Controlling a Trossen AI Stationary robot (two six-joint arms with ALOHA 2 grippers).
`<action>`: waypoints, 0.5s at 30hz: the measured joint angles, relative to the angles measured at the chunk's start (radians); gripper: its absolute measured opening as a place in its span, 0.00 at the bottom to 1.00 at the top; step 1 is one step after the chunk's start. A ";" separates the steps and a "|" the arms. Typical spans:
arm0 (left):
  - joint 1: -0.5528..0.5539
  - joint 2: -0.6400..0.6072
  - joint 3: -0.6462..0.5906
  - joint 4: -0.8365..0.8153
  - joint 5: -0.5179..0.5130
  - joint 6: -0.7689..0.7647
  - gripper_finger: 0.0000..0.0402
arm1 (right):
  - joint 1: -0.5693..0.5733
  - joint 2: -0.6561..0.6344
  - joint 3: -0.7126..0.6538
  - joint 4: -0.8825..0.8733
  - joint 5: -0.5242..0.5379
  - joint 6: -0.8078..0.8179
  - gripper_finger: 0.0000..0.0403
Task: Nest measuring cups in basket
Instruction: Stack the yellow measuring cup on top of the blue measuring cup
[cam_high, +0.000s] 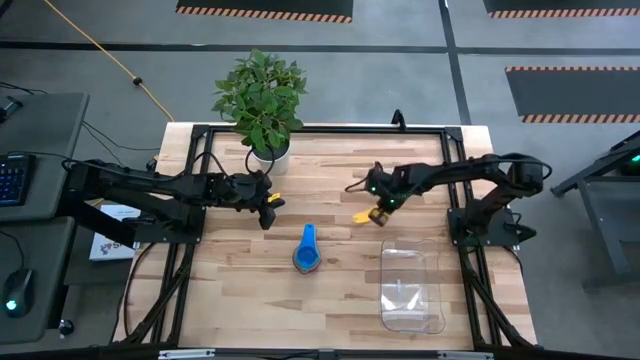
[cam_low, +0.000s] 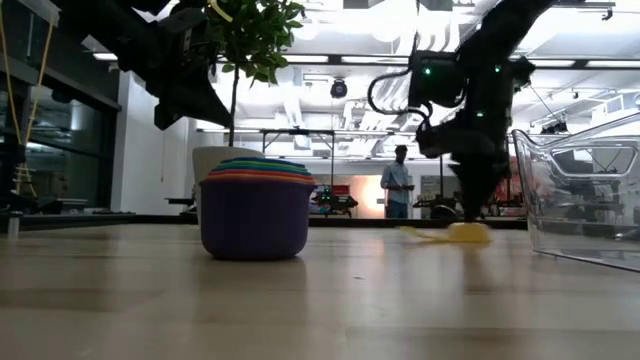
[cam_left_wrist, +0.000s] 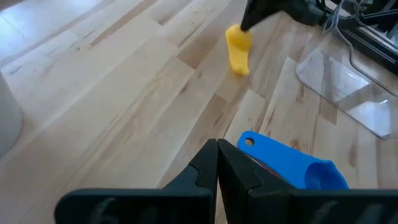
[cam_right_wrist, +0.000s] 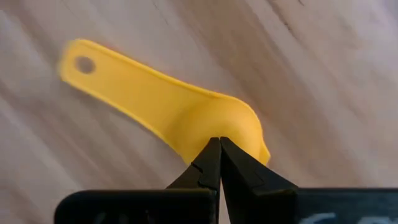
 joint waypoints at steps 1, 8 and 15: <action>0.000 0.000 0.000 0.000 0.004 -0.004 0.00 | -0.007 0.006 0.025 -0.074 0.034 -0.058 0.00; 0.000 0.000 0.000 0.001 0.008 -0.008 0.00 | -0.063 0.017 0.185 -0.357 0.297 -0.375 0.00; 0.000 0.000 0.000 0.001 0.008 -0.008 0.00 | -0.073 0.017 0.344 -0.432 0.316 -0.263 0.00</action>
